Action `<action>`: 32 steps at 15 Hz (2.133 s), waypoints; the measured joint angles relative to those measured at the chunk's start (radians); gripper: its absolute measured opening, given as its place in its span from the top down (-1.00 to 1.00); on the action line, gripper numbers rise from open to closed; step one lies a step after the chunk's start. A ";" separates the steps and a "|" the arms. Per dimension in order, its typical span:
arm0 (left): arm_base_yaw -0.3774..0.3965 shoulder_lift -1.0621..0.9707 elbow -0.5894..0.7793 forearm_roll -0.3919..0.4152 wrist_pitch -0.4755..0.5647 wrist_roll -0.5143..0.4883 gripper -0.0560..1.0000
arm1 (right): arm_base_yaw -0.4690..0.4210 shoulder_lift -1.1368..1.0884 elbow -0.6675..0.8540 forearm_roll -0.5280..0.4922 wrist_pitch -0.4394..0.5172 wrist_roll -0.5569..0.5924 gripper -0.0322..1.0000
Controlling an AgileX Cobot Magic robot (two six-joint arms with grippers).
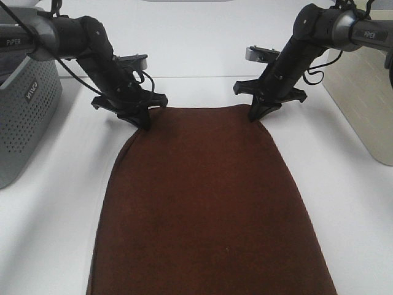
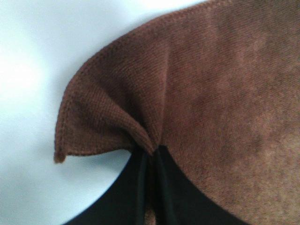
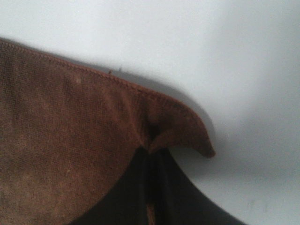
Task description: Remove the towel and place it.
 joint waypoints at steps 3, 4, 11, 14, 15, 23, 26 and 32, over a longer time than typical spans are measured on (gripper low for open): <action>-0.001 0.016 -0.082 0.107 -0.005 -0.004 0.88 | 0.000 0.007 -0.048 -0.038 -0.072 0.000 0.91; -0.001 0.016 -0.106 0.125 -0.017 -0.004 0.89 | 0.000 0.014 -0.078 -0.043 -0.087 0.000 0.91; -0.001 0.016 -0.180 0.153 -0.214 -0.004 0.89 | 0.000 0.015 -0.204 -0.094 -0.191 -0.001 0.91; -0.001 0.016 -0.180 0.157 -0.280 -0.004 0.89 | 0.000 0.015 -0.211 -0.094 -0.248 -0.001 0.91; -0.001 0.016 -0.180 0.160 -0.286 -0.004 0.89 | 0.000 0.015 -0.212 -0.094 -0.265 -0.003 0.91; -0.001 0.023 -0.180 0.200 -0.392 -0.004 0.89 | 0.000 0.015 -0.212 -0.084 -0.383 -0.054 0.91; -0.001 0.030 -0.180 0.204 -0.410 -0.004 0.89 | 0.000 0.016 -0.212 -0.079 -0.412 -0.055 0.91; -0.001 0.065 -0.182 0.205 -0.442 -0.004 0.89 | 0.000 0.058 -0.212 -0.061 -0.433 -0.055 0.91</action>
